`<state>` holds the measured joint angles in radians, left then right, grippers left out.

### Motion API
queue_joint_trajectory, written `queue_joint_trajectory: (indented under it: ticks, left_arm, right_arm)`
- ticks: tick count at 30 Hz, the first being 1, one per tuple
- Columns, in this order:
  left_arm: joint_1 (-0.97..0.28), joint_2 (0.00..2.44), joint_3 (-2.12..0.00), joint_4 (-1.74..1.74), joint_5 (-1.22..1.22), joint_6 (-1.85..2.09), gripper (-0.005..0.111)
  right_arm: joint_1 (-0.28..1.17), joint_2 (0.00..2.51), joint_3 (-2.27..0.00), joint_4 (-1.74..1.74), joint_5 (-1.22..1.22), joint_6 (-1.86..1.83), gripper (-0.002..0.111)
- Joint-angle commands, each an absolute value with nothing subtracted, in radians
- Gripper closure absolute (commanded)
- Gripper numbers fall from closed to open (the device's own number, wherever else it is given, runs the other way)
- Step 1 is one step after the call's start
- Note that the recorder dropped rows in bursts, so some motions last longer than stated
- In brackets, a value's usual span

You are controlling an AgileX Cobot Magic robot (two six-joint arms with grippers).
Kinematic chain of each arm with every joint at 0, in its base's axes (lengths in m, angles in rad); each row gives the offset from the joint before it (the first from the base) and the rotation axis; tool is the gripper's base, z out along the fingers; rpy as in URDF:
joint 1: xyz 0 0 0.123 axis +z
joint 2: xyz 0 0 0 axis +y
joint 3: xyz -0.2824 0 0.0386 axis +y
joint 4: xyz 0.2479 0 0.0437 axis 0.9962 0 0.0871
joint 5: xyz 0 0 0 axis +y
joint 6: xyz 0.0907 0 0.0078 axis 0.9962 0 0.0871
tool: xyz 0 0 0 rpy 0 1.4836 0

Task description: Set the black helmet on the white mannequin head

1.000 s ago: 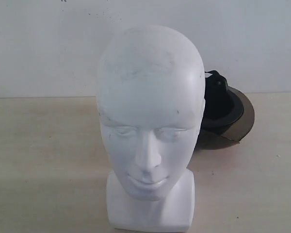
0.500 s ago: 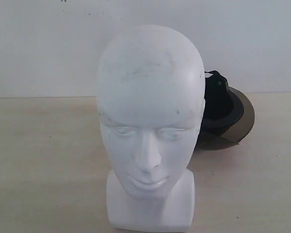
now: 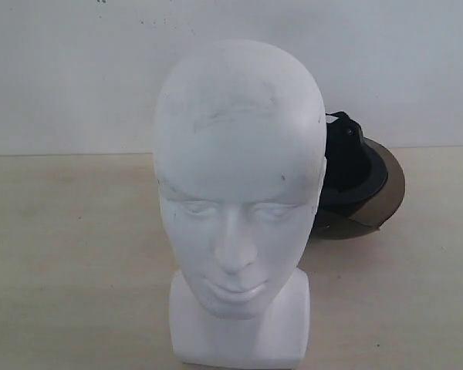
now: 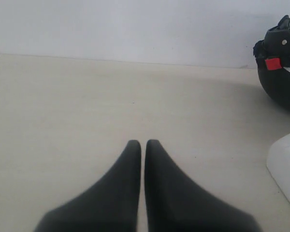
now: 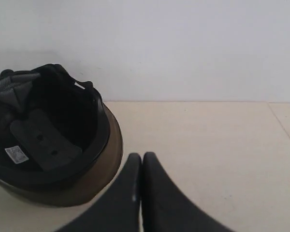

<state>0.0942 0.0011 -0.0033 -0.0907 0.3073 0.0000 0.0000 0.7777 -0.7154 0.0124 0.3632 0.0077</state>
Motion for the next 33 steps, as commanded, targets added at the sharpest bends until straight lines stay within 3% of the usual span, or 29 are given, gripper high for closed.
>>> queue_joint_trajectory:
  ticks: [1, 6, 11, 22, 25, 30, 33]
  left_arm:
    - [0.09, 0.0, 0.0, -0.089, 0.306, -0.008, 0.102]
    - [0.09, 0.0, 0.0, -0.089, 0.306, -0.008, 0.102]
    - [0.09, 0.0, 0.0, -0.089, 0.306, -0.008, 0.102]
    - [0.09, 0.0, 0.0, -0.089, 0.306, -0.008, 0.102]
    - [0.09, 0.0, 0.0, -0.089, 0.306, -0.008, 0.102]
    - [0.09, 0.0, 0.0, -0.089, 0.306, -0.008, 0.102]
    - [0.09, 0.0, 0.0, -0.089, 0.306, -0.008, 0.102]
  right_arm:
    - [-0.001, 0.841, -0.724, 0.062, 0.269, 0.069, 0.109]
    - [-0.001, 0.922, -0.734, 0.072, 0.171, 0.08, 0.109]
    - [-0.001, 1.12, -0.886, 0.072, 0.414, 0.066, 0.109]
    - [-0.001, 1.575, -1.248, 0.411, 0.643, -0.229, 0.105]
    - [-0.001, 1.644, -1.291, 0.44, 0.684, -0.231, 0.09]
    - [-0.001, 1.705, -1.296, 0.49, 0.7, -0.216, 0.043]
    - [-0.001, 1.724, -1.296, 0.53, 0.7, -0.216, 0.043]
